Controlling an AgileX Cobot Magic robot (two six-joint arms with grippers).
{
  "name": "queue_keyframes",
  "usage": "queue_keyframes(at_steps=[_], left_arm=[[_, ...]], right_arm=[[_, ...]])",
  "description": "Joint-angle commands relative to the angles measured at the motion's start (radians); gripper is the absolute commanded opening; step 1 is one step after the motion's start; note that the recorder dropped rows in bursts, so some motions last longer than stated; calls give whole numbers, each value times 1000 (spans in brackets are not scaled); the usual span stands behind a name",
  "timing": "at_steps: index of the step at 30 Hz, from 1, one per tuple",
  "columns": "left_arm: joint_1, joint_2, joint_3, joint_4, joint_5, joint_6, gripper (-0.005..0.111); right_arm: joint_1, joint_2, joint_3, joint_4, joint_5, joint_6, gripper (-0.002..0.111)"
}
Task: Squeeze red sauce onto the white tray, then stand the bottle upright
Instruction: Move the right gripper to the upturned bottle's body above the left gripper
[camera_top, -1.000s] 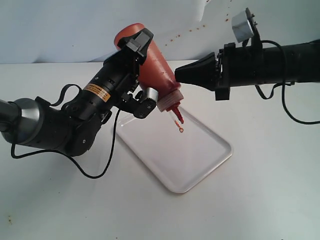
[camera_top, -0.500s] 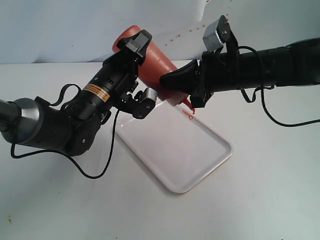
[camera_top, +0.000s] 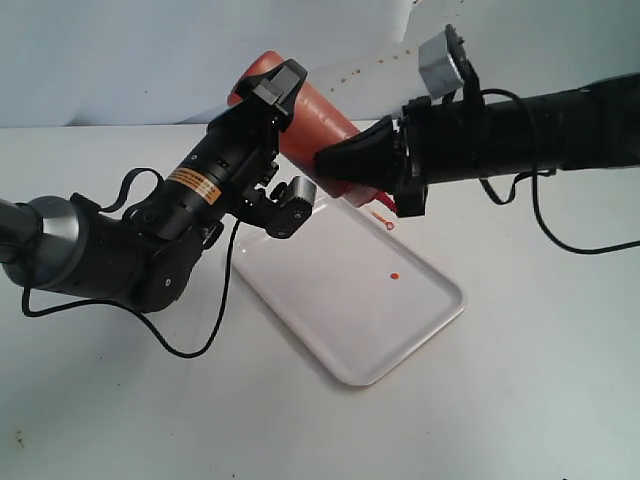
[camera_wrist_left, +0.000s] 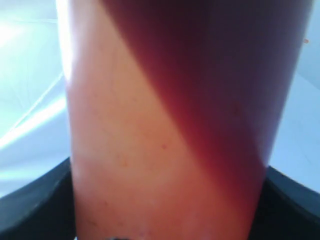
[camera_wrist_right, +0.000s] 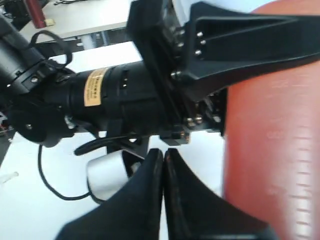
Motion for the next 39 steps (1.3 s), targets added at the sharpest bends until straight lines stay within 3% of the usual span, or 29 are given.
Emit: queue_keyframes(at_steps=[1, 4, 7, 9, 15, 21, 28, 39], left_arm=[[-2, -22, 0, -18, -68, -17, 0], [-2, -22, 0, -15, -68, -17, 0], [-2, -22, 0, -6, -68, -17, 0], [-2, -22, 0, -6, -68, -17, 0], [-2, -22, 0, -6, -68, -17, 0], [-2, -22, 0, 1, -68, -17, 0], [-2, -22, 0, 20, -68, -17, 0], [-2, -22, 0, 53, -68, -17, 0]], right_arm=[[-84, -78, -7, -23, -82, 97, 0], [-125, -84, -7, -25, -125, 123, 0], [-122, -64, -7, -46, -227, 119, 11], [-122, -46, -7, -44, -274, 111, 27], [-122, -7, -7, 27, -318, 86, 104], [-89, -6, -7, 50, -204, -45, 105], [9, -6, -7, 66, -419, -136, 105], [41, 50, -73, 76, -407, -80, 105]])
